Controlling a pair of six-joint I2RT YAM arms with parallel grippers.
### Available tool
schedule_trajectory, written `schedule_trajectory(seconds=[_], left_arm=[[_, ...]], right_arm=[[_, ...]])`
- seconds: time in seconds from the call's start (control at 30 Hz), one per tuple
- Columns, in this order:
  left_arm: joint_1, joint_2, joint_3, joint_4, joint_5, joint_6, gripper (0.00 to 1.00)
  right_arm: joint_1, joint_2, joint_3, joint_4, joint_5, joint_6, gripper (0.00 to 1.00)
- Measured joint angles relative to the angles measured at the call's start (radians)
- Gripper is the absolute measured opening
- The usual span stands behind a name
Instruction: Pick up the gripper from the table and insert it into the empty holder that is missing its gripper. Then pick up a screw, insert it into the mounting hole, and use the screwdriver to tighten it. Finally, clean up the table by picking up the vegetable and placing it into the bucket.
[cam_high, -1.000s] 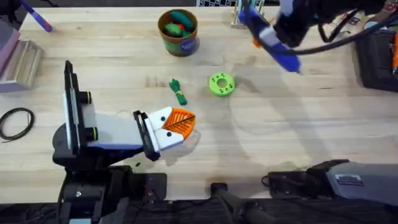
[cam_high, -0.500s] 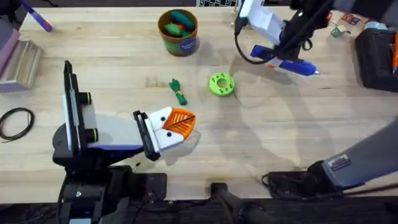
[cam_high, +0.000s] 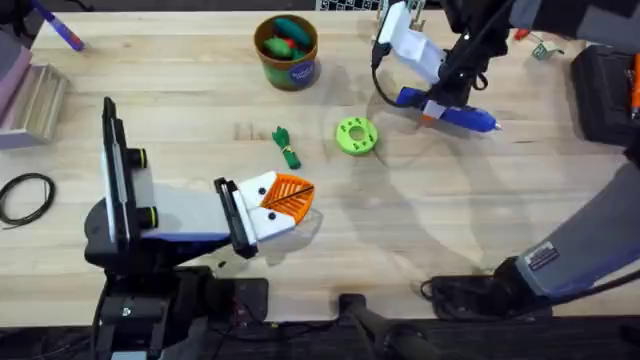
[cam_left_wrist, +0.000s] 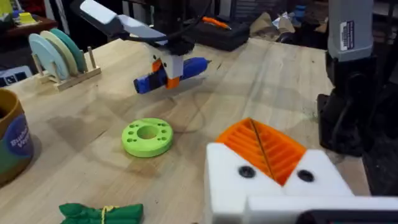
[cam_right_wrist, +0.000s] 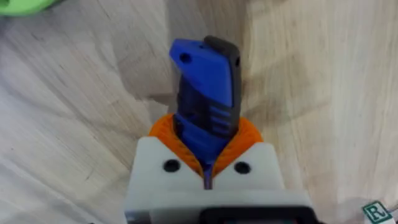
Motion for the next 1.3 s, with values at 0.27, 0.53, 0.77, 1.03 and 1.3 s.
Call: schedule_trajectory(seconds=[0.27,0.53,0.77,1.03,1.3], left_arm=[[0.000,0.000,0.000,0.000,0.000,0.000,0.008],[0.000,0.000,0.000,0.000,0.000,0.000,0.008],[0.000,0.000,0.000,0.000,0.000,0.000,0.008],[0.000,0.000,0.000,0.000,0.000,0.000,0.009],[0.000,0.000,0.000,0.000,0.000,0.004,0.977]], right_arm=[[0.001,0.002,0.000,0.001,-0.001,0.001,0.038],[0.001,0.011,0.000,0.002,0.004,0.001,0.964],[0.001,0.011,0.000,0.002,0.003,0.040,0.990],[0.030,-0.054,0.000,0.000,0.003,0.169,0.992],[0.107,-0.284,0.000,0.000,0.003,0.428,0.991]])
